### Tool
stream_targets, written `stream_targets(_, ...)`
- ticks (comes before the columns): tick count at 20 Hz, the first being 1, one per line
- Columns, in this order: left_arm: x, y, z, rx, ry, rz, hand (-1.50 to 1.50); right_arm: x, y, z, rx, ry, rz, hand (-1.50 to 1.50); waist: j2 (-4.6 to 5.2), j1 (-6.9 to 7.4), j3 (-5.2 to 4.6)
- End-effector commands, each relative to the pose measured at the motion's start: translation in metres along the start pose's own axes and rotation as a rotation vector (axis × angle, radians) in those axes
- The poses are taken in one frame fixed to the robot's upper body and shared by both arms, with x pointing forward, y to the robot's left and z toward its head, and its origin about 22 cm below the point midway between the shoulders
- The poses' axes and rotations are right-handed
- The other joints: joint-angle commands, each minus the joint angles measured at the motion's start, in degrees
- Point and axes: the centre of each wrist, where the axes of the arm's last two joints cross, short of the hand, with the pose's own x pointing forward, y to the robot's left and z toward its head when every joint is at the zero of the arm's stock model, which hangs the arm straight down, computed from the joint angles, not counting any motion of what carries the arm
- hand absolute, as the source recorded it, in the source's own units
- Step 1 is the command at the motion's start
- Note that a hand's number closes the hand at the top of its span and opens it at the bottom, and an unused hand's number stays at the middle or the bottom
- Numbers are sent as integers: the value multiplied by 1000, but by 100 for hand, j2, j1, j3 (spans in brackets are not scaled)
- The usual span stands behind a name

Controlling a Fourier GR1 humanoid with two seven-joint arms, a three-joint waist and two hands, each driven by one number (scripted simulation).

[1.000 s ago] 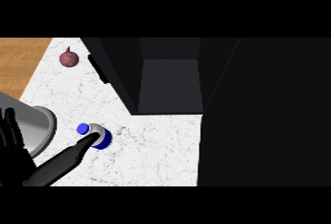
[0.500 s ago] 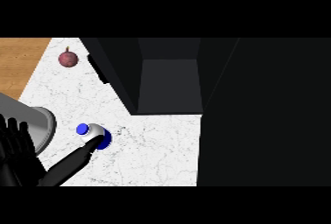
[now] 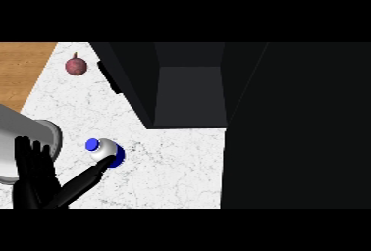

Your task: Pick up the bottled water, place it into the cabinet and close the cabinet

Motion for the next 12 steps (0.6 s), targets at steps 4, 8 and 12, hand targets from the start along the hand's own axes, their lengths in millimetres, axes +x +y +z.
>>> stream_targets(4, -62, 25, -16, 28, 81, 73, -150, 38, 6, 5, 1, -46, -2, -150, 21, 51, -8)
stream_targets(8, -90, 29, -26, 17, 113, 93, -150, 37, 8, 15, -1, -51, 6, -150, 9, -16, 2)
stream_targets(12, -121, 21, -35, -6, 88, 92, -150, 41, 12, 18, 10, -55, -5, -150, 14, -68, -2)
